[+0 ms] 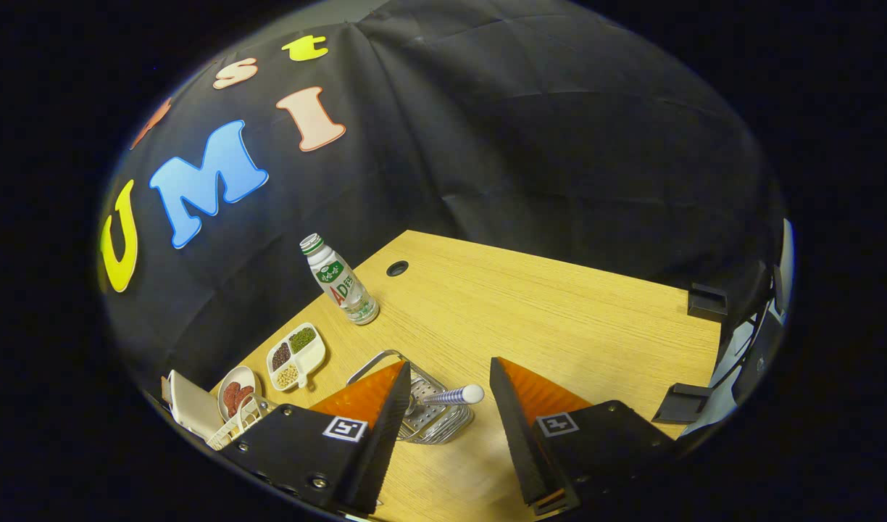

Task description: Take the plate from the dish rack, then take the spoon from the basket and place it into the plate.

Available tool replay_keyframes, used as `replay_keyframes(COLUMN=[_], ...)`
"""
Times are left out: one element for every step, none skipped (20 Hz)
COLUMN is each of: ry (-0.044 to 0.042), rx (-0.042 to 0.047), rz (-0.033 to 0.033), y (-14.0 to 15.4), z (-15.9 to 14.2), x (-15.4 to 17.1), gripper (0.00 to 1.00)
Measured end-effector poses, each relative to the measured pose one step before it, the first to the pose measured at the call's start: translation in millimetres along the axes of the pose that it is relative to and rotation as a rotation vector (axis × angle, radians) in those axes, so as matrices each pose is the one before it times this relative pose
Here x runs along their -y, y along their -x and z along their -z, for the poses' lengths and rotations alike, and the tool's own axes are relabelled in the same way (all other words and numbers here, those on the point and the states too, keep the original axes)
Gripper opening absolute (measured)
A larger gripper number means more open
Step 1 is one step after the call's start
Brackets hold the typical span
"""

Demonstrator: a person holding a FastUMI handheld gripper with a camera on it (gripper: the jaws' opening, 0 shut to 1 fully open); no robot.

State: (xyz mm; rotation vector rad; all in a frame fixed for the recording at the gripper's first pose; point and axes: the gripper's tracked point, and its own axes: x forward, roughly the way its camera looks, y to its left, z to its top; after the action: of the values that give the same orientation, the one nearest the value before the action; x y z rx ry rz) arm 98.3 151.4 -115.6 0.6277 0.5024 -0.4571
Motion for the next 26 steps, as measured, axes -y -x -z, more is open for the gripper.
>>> replay_keyframes(ry=[0.00830, 0.00601, -0.00038, 0.00363, 0.00111, 0.00555, 0.00634, 0.00626, -0.00821, 0.00879, 0.01501, 0.01331, 0.01342, -0.00172, 0.02827, 0.04728, 0.03602, 0.03086, 0.02627, 0.02276, 0.02905, 0.03279, 0.03369, 0.03087, 0.02696, 0.02246], rx=[-0.00279, -0.00495, -0.00268, -0.00071, 0.00939, -0.00231, -0.00222, 0.00392, 0.02841, -0.00568, 0.00247, -0.00103, 0.00353, 0.01998, 0.00463, -0.00536, 0.00290, -0.00176, 0.00188, 0.00709, 0.01444, 0.01902, 0.02132, 0.02251, 0.02179, 0.02048], rz=[0.00951, 0.00976, -0.00333, 0.00791, -0.01784, 0.00554, -0.00226, 0.00348, -0.03837, 0.00230, 0.00082, 0.00282, -0.00573, -0.06381, 0.00412, 0.01612, 0.00115, 0.00729, 0.00425, 0.00293, 0.00753, 0.00809, 0.00734, 0.00677, 0.00315, 0.00451], y=[-5.45, -1.02, 0.11, -1.43, -0.37, -5.08, 4.35, 0.12, 2.08, 0.80, 1.90, -1.26, 0.50, -1.97, 4.09, 1.41, -2.07, 0.84, 3.69, 3.55, 4.44, 5.12, 7.19, 6.61, 7.00, 7.87], z=[0.84, 1.39, -0.15, -1.91, -2.70, -0.96, 1.36, -2.55, -8.17, -2.12, 0.23, -0.70, -1.39, -6.32, -6.10, 1.44, -1.19, -1.18, -3.60, -4.49, -7.02, -9.31, -8.80, -10.88, -9.13, -10.11], x=[2.31, 2.21, 0.25, 1.66, -3.58, 1.68, -1.44, -0.74, -8.20, -3.20, 0.21, -1.19, -3.93, -15.88, -6.48, -1.03, -2.65, -3.30, -3.32, -2.15, -1.87, -0.50, 0.54, 0.03, 0.23, 0.28], gripper=[0.56, 0.42, 0.42, 0.42, 0.42, 0.28, 0.28, 0.29, 0.29, 0.17, 0.17, 0.17, 0.17, 0.17, 0.10, 0.02, 0.02, 0.02, 0.02, 0.02, 0.02, 0.02, 0.02, 0.02, 0.02, 0.02])
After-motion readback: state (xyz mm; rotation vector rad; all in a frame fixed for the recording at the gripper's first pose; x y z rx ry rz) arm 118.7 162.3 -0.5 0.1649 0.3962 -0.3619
